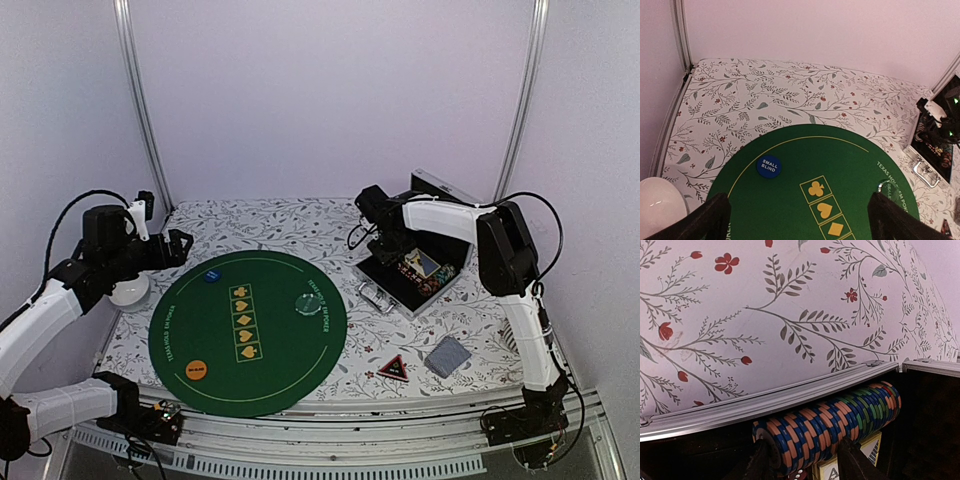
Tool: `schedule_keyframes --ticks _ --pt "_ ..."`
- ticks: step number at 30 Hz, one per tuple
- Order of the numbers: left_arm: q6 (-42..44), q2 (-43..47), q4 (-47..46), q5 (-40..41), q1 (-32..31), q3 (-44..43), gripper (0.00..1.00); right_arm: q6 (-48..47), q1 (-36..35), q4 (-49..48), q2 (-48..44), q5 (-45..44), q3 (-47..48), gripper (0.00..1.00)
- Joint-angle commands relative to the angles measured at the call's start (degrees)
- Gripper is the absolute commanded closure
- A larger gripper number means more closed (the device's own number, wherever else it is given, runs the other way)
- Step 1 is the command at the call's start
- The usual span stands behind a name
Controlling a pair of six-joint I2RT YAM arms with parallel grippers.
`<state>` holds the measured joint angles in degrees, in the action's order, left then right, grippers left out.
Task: Distribute texas hold em gaming equipment
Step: Pick up the pile of poker chips from the chip case.
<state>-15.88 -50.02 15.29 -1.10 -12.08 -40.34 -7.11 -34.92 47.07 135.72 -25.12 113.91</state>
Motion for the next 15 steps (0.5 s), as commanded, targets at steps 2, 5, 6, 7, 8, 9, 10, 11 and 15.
schedule_keyframes --ticks 2,5,6,7,8,9,10,11,15 --pt "0.04 -0.54 -1.48 -1.09 0.83 0.62 0.02 0.64 0.21 0.01 1.85 1.44 -0.85 0.54" --pt "0.47 -0.85 -1.36 -0.91 0.84 0.54 0.02 1.35 0.23 -0.21 1.66 3.09 -1.39 0.56" --pt "0.56 -0.87 -1.25 -0.78 0.86 0.52 0.02 1.52 0.21 -0.18 1.64 4.2 -1.47 0.56" --pt "0.65 -0.79 -1.23 -0.68 0.86 0.54 0.02 1.61 0.2 -0.26 1.42 5.3 -1.66 0.56" --pt "0.74 -0.78 -1.18 -0.49 0.84 0.56 0.02 1.86 0.27 -0.47 1.05 6.35 -1.87 0.56" --pt "0.8 -0.7 -1.29 -0.41 0.83 0.58 0.02 2.04 0.21 -0.61 0.82 6.99 -2.18 0.56" --pt "0.89 -0.69 -1.38 -0.32 0.84 0.6 0.02 2.42 0.28 -0.78 0.56 7.31 -2.34 0.56" --pt "0.88 -0.69 -1.48 -0.38 0.84 0.61 0.02 2.66 0.28 -0.95 0.33 7.34 -2.51 0.56" --pt "0.94 -0.95 -1.66 -0.54 0.87 0.52 0.02 3.39 0.28 -1.38 -0.07 6.32 -2.81 0.57"
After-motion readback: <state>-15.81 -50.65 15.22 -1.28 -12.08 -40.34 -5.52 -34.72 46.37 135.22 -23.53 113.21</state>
